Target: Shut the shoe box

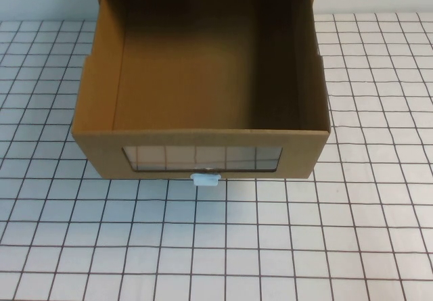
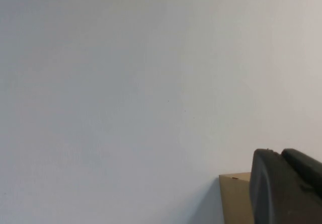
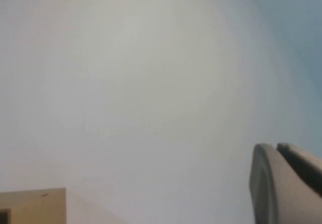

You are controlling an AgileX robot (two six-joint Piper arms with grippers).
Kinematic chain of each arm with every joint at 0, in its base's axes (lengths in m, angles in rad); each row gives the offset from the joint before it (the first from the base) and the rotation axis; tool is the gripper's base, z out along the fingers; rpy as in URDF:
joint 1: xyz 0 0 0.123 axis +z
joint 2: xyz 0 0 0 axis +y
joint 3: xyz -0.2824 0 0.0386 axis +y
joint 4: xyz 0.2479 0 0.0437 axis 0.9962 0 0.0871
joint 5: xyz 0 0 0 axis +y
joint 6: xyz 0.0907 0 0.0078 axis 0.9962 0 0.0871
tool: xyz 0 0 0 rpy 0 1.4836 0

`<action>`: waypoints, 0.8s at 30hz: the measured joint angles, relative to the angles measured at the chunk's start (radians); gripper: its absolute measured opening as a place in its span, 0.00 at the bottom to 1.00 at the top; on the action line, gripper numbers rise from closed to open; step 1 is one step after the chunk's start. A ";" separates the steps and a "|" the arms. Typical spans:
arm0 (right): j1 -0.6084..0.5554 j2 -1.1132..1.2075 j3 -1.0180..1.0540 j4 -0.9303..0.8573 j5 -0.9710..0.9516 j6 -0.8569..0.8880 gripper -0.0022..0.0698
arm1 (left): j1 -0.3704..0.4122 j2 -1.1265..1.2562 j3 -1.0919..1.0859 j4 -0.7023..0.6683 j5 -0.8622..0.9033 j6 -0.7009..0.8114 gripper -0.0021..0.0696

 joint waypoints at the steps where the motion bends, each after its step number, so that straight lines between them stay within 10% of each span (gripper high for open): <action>1: 0.000 0.000 0.000 0.000 0.000 0.000 0.01 | 0.000 0.000 0.000 0.000 -0.002 0.002 0.02; 12: 0.000 0.000 -0.016 -0.037 -0.288 0.162 0.01 | 0.000 -0.002 0.000 -0.044 -0.298 -0.036 0.02; 24: 0.000 -0.002 -0.424 -0.210 -0.128 0.258 0.01 | 0.000 0.020 -0.333 -0.367 -0.261 -0.040 0.02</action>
